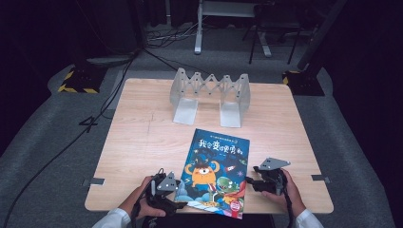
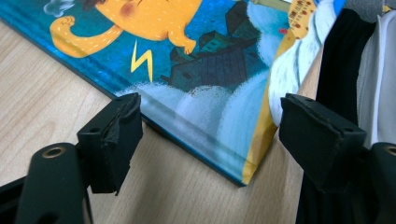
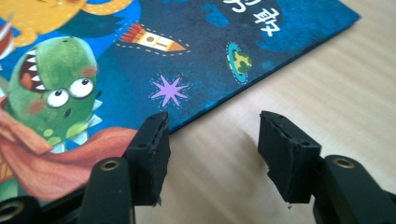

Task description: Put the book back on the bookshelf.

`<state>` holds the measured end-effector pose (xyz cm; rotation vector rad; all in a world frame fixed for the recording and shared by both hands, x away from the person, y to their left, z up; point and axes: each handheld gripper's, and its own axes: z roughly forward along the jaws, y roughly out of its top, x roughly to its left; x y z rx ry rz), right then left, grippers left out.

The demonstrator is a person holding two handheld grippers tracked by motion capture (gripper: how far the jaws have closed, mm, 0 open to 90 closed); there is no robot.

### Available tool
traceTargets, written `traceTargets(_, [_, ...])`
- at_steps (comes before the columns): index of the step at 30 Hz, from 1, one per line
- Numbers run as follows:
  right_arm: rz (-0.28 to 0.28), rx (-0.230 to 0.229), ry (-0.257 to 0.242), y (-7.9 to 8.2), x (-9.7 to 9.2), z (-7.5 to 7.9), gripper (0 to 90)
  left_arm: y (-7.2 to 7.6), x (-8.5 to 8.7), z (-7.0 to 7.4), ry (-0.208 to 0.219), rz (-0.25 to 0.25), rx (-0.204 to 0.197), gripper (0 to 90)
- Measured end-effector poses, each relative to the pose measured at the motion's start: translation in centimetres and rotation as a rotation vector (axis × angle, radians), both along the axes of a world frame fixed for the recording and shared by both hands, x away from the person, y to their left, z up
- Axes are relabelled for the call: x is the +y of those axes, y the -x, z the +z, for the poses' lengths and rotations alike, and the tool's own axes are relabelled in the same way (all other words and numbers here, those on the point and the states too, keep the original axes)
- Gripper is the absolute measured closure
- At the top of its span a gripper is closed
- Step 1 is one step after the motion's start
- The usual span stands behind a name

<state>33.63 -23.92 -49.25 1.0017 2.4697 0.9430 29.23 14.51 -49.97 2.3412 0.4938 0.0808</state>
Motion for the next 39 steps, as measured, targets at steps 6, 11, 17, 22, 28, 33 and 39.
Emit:
traceTargets(6, [-0.063,-0.033,0.005,-2.9,0.3,-0.1,50.1,-0.7,-0.8,-0.1,0.020,0.009,-0.009,26.8])
traceTargets(11, [-0.090,-0.037,-0.012,-4.0,0.0,-0.2,47.4,-0.8,-1.3,-0.3,0.021,0.015,-0.030,26.3])
traceTargets(17, [-0.009,0.021,-0.026,-1.6,-2.1,-0.1,41.1,0.3,-0.5,-0.3,-0.008,0.040,-0.062,26.0])
traceTargets(22, [0.070,0.078,0.019,1.8,-3.0,0.8,40.6,0.5,1.8,-0.4,-0.004,0.126,-0.065,25.9])
traceTargets(28, [0.137,0.161,0.088,4.2,-2.2,2.5,42.0,-0.1,2.3,-0.5,0.000,0.167,-0.072,24.1])
traceTargets(33, [0.155,0.219,0.142,4.7,-1.1,2.6,47.0,-0.8,2.7,-0.5,0.011,0.167,-0.074,33.4])
traceTargets(39, [0.183,0.263,0.200,5.0,0.5,2.4,51.5,-1.8,2.9,-0.4,0.008,0.186,-0.076,33.6])
